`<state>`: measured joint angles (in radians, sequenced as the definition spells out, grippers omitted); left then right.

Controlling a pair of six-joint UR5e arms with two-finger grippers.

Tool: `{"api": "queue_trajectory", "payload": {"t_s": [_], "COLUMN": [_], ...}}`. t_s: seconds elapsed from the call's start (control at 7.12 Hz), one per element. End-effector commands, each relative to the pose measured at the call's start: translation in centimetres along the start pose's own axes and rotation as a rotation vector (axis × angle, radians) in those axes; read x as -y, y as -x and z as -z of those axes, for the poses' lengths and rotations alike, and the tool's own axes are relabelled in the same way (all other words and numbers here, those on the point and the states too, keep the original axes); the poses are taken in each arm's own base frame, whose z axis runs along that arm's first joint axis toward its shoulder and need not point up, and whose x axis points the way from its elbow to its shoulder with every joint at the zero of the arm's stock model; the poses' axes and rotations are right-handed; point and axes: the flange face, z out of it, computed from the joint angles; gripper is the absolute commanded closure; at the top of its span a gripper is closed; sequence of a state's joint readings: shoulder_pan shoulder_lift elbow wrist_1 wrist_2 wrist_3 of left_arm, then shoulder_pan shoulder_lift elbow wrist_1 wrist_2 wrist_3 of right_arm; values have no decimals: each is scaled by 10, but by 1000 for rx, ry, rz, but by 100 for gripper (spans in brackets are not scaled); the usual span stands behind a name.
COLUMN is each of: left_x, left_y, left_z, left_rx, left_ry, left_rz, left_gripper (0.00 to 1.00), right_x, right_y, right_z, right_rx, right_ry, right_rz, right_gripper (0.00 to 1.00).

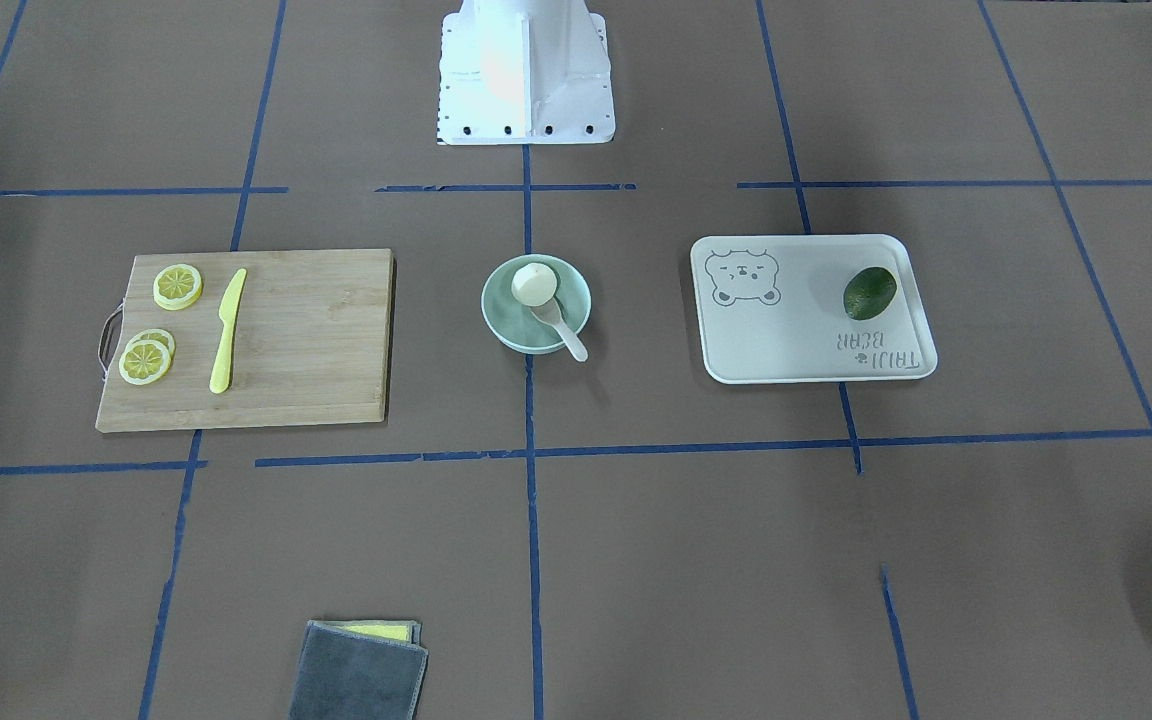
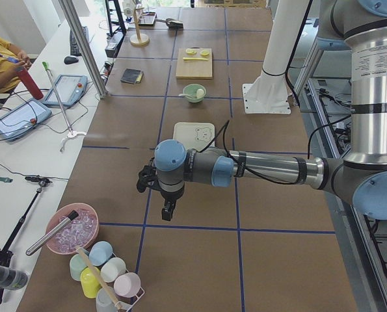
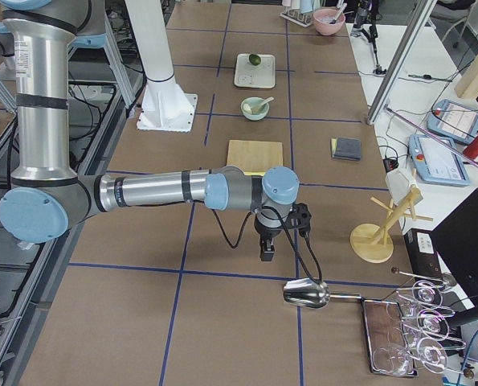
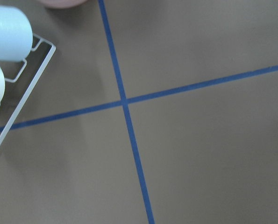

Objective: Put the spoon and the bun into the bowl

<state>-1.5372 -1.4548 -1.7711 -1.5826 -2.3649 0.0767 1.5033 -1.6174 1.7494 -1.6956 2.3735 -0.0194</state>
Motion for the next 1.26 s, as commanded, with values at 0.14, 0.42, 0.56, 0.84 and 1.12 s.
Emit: {"api": "queue_trajectory", "payload": {"t_s": [0.14,0.42,0.56,0.84,1.12], "left_x": [-8,-21,-20,-25,-17], "left_y": [4,3,1,6,14], "left_z": [-6,-7,-6,-7,-16], "left_rx": [-10,-12,-14,-12,-15], "left_ry": [26,34,32,36,50], "left_rz": [25,34,31,45,54], "left_gripper": [0,0,0,0,0], "right_x": [3,-1,-5,-9,-29], "right_y": [0,-5,-6,-11,-11], "right_z": [5,3,2,0,-1], "right_rx": [-48,-71,-77,-94,-82], "right_ry": [-10,-5,-3,1,8], "right_rz": [4,-2,-1,-8,-19], "right_gripper": [0,0,0,0,0]}}
